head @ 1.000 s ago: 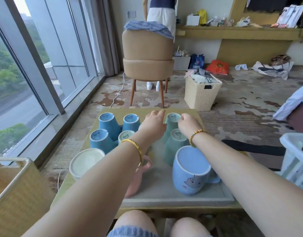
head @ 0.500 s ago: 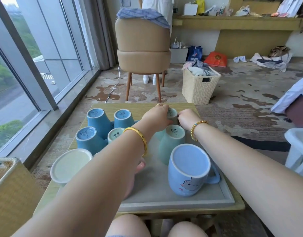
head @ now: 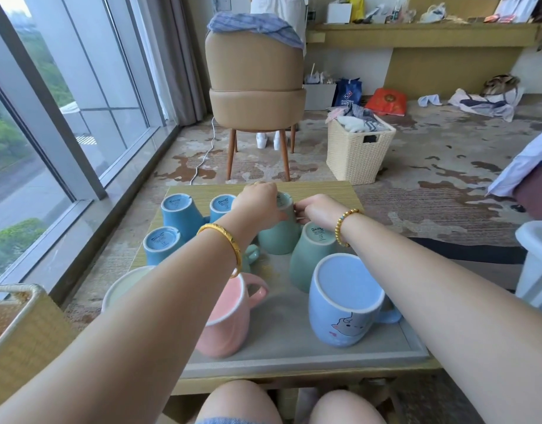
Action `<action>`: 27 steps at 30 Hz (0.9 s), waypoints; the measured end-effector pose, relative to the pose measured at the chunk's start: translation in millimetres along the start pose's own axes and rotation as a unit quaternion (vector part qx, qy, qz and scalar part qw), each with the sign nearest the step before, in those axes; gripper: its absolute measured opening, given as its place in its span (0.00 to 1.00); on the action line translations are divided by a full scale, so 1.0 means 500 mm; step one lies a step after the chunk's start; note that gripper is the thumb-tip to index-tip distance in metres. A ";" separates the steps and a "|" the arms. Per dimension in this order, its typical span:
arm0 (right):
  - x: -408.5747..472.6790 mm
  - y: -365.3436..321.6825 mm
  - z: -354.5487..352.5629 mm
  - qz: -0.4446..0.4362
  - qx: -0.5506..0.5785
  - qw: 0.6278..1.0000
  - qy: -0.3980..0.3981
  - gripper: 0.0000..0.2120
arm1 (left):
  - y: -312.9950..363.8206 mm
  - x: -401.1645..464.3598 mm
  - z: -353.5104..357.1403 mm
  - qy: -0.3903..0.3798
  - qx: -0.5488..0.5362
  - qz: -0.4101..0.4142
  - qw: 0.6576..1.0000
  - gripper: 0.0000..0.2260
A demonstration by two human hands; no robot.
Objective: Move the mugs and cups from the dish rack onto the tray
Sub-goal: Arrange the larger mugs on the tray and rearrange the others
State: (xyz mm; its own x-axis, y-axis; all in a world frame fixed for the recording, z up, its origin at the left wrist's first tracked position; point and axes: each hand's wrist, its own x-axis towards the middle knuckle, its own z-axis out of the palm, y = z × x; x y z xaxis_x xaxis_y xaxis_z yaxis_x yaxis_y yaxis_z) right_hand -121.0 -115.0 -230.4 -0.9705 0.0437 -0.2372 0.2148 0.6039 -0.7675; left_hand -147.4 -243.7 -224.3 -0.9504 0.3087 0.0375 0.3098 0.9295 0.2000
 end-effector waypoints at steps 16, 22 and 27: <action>-0.001 0.014 0.034 -0.026 0.040 0.982 0.185 0.14 | -0.004 -0.015 0.002 -0.029 -0.046 0.009 0.998 0.27; -0.010 0.020 0.027 0.003 0.095 0.973 0.212 0.15 | 0.006 -0.021 0.015 0.005 -0.057 -0.031 0.998 0.24; -0.010 0.022 0.025 0.010 0.109 0.972 0.206 0.16 | 0.008 -0.022 0.019 0.016 -0.067 -0.045 0.997 0.24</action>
State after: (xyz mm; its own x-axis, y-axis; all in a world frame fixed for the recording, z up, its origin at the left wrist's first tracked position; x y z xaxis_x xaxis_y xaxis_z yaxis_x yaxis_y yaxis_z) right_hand -112.6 -118.4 -245.0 -0.9177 0.3963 -0.0281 0.2079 0.4188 -0.8840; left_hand -135.4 -241.6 -233.4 -0.9752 0.2166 0.0448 0.2190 0.9175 0.3320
